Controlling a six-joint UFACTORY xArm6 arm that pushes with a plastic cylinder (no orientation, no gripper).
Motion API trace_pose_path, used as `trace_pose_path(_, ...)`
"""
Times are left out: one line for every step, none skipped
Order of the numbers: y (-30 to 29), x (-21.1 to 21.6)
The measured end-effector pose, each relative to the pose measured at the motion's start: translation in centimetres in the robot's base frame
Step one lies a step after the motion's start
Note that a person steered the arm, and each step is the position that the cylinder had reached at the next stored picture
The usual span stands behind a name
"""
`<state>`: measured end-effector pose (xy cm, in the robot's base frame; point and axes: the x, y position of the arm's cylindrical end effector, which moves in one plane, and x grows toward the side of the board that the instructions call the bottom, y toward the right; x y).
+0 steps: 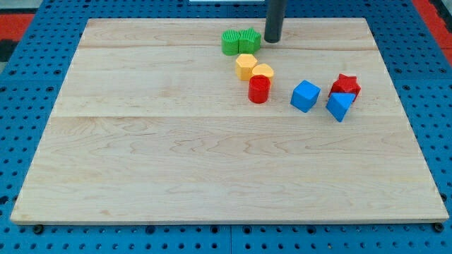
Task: Push the green blocks towards top left side of board
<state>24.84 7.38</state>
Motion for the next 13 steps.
trace_pose_path(-3.0,0.3)
trace_pose_path(-3.6,0.7)
trace_pose_path(0.6,0.9)
trace_pose_path(0.3,2.6)
trace_pose_path(-3.1,2.0)
trace_pose_path(-7.4,1.9)
trace_pose_path(-10.3,2.1)
trace_pose_path(-13.8,1.8)
trace_pose_path(-17.1,1.7)
trace_pose_path(-15.4,3.3)
trace_pose_path(-16.7,3.8)
trace_pose_path(-20.1,3.4)
trace_pose_path(-22.7,3.8)
